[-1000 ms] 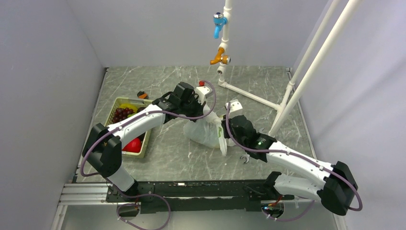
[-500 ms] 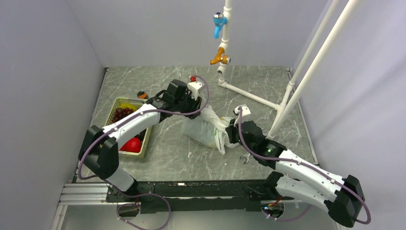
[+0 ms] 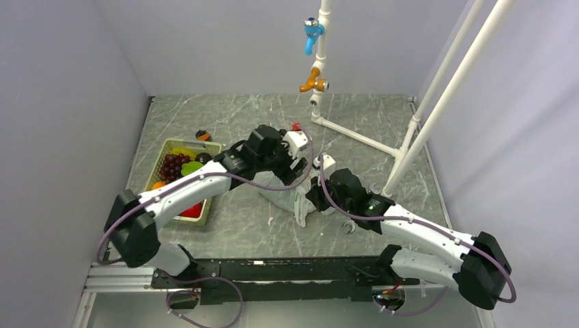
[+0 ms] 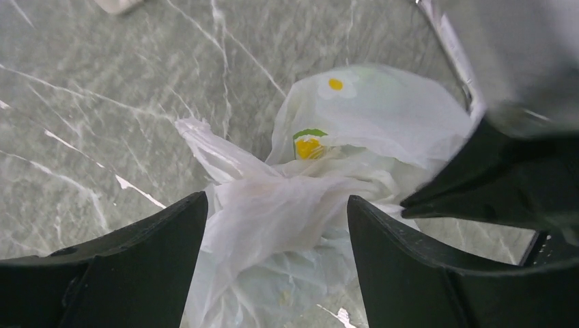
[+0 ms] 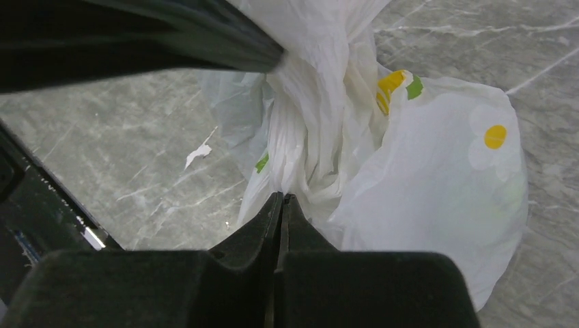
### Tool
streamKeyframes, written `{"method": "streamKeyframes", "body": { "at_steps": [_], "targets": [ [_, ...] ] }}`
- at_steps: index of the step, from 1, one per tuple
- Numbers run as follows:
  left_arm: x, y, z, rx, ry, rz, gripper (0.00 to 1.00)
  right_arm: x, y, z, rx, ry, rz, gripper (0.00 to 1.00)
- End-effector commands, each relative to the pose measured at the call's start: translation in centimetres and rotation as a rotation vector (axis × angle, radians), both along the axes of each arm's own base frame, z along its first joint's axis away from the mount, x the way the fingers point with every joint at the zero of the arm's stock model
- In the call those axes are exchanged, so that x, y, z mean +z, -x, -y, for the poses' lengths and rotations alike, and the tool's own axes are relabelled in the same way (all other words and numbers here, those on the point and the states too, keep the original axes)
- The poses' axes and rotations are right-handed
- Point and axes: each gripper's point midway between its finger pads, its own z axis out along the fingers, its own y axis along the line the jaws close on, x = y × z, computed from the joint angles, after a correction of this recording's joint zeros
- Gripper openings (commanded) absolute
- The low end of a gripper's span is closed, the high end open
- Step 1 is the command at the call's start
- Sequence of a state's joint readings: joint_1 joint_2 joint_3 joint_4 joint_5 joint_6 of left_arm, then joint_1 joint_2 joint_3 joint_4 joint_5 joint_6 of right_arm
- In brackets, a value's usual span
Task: Take the fake fruits out of the plastic bag
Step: Untie the plastic bag at the center of the board.
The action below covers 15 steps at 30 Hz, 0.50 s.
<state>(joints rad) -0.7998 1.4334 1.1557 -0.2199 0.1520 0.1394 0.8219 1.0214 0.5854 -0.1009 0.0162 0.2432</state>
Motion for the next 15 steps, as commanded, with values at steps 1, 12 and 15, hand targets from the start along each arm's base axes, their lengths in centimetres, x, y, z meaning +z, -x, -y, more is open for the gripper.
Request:
{"method": "streamKeyframes", "body": {
  "at_steps": [1,12,15],
  "targets": [
    [-2.4,-1.2,0.3,-0.008,-0.127,-0.042,0.79,2.5,0.0,-1.4,0.05,-0.075,0.054,0.0],
    [-4.4,-0.1,1.2,-0.085,-0.175,-0.089,0.74,2.0,0.1,-0.2,-0.006,-0.067,0.05,0.0],
    [-4.6,-0.6,0.7,-0.049,-0.211,-0.076,0.52,1.9,0.2,-0.3,0.001,-0.071,0.04,0.0]
  ]
}}
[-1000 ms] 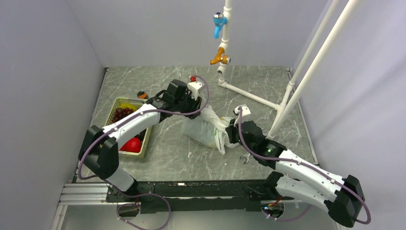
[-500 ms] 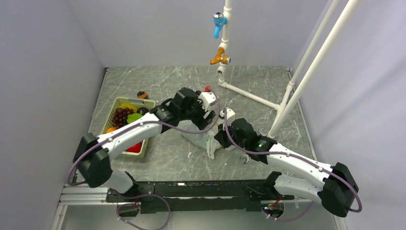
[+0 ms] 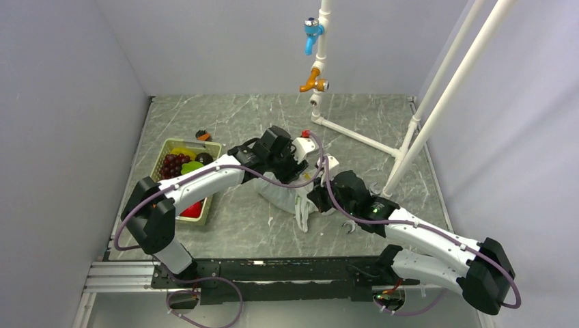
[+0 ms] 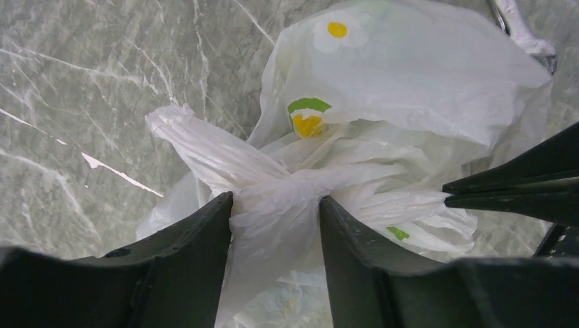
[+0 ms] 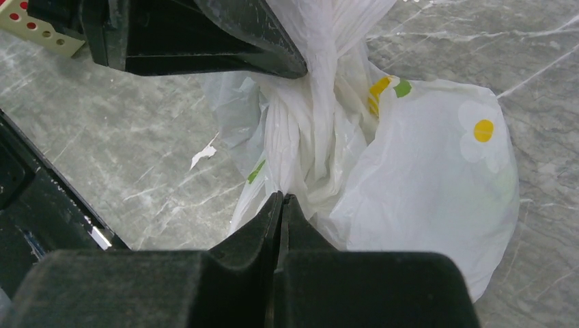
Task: Take the fake fruits out of the plastic bag
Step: Untie the plastic bag at the center of the board.
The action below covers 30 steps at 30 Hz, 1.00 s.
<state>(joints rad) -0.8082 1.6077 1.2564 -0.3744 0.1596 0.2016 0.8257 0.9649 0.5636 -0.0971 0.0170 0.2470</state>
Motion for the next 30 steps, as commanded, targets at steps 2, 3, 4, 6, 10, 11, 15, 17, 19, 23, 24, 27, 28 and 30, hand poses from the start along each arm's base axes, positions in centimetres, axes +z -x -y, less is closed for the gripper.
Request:
{"method": "streamKeyframes", "body": {
  "at_steps": [2,3,4,6,10,11,15,17,19,23,24,27,28,30],
  "targets": [
    [1.8,-1.1,-0.6,0.041,-0.038,0.079,0.38,1.2,-0.2,-0.4,-0.013,-0.046,0.016,0.0],
    [2.1,-1.4,-1.1,0.064,-0.041,0.104,0.34,1.2,-0.2,-0.2,-0.025,-0.046,0.013,0.0],
    [2.6,-1.6,-1.5,0.079,-0.036,0.131,0.31,1.1,-0.2,0.1,-0.038,-0.044,0.008,0.0],
    [3.4,-1.6,-1.7,0.086,-0.013,0.164,0.24,1.1,-0.2,0.6,-0.072,-0.045,-0.001,0.0],
    [4.5,-2.6,-3.3,0.171,-0.021,0.227,0.03,0.7,-0.5,2.4,-0.189,-0.038,-0.027,0.0],
    [4.6,-2.9,-3.7,0.196,-0.027,0.241,0.0,0.6,-0.7,3.1,-0.242,-0.035,-0.036,0.0],
    [4.9,-4.2,-5.3,0.3,-0.043,0.257,0.0,0.3,-1.1,6.7,-0.492,-0.042,-0.08,0.0],
    [5.0,-4.5,-5.4,0.313,-0.03,0.244,0.0,0.4,-1.1,8.0,-0.562,-0.047,-0.084,0.02],
    [5.0,-4.4,-5.1,0.297,-0.004,0.219,0.0,0.8,-1.0,8.6,-0.588,-0.053,-0.077,0.03],
    [4.7,-3.7,-4.0,0.232,0.015,0.173,0.0,2.9,-1.4,8.0,-0.507,-0.035,-0.004,0.14],
    [4.6,-3.6,-3.9,0.225,0.017,0.166,0.0,3.5,-1.4,7.2,-0.443,-0.024,0.014,0.2],
    [4.5,-3.5,-3.6,0.213,0.022,0.155,0.0,5.9,-0.9,4.1,-0.232,-0.018,0.07,0.35],
    [4.6,-3.5,-3.6,0.212,0.026,0.154,0.0,6.7,-0.9,3.5,-0.204,-0.023,0.091,0.4],
    [4.6,-3.5,-3.5,0.208,0.033,0.149,0.0,8.0,-1.3,2.6,-0.169,-0.045,0.132,0.54]
  ]
}}
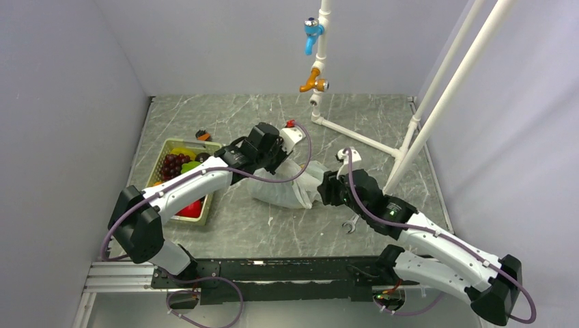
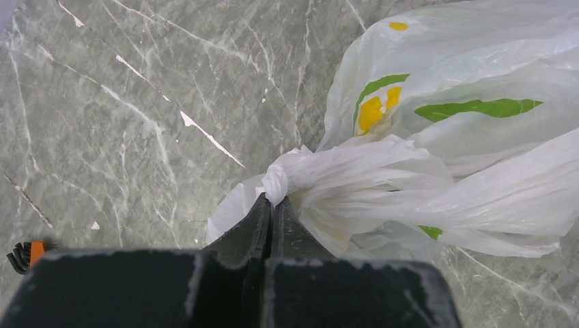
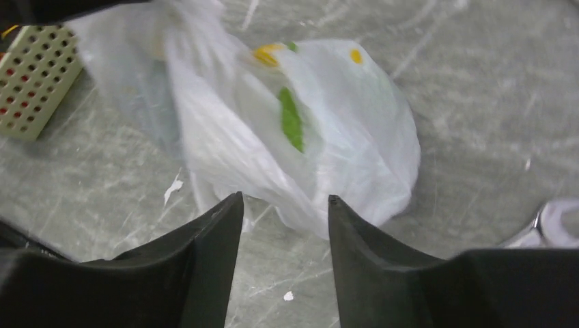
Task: Take the fake fruits out of the plastic bag
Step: Untie the plastic bag at the center of the board.
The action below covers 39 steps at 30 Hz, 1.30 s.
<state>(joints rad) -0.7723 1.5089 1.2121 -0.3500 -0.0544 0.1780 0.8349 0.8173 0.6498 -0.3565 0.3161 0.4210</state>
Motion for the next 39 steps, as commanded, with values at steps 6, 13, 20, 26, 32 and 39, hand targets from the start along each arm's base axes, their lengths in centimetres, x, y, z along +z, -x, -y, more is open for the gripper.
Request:
{"method": "streamKeyframes", "body": {
  "at_steps": [6,13,20,26,32,39],
  "targets": [
    [1.8,-0.2,1.2,-0.044,0.075,-0.011,0.0,5.4,-2.1,-6.4,0.256,-0.01,0.166,0.79],
    [1.8,-0.4,1.3,-0.047,0.092,-0.028,0.0,3.9,-4.4,-8.7,0.273,0.09,0.197,0.72],
    [1.9,-1.1,0.7,-0.018,0.115,-0.037,0.0,3.5,-6.0,-4.6,-0.081,0.165,0.273,0.33],
    [2.0,-2.4,-1.0,0.07,0.114,-0.034,0.0,3.4,-4.5,1.1,-0.306,0.081,0.26,0.13],
    [2.0,-3.4,-2.4,0.139,0.121,-0.04,0.0,-0.3,-1.6,10.1,-0.648,-0.09,0.068,0.0],
    [1.7,-3.5,-2.4,0.134,0.15,-0.073,0.0,-1.3,0.2,8.4,-0.461,-0.272,0.071,0.0]
  ]
}}
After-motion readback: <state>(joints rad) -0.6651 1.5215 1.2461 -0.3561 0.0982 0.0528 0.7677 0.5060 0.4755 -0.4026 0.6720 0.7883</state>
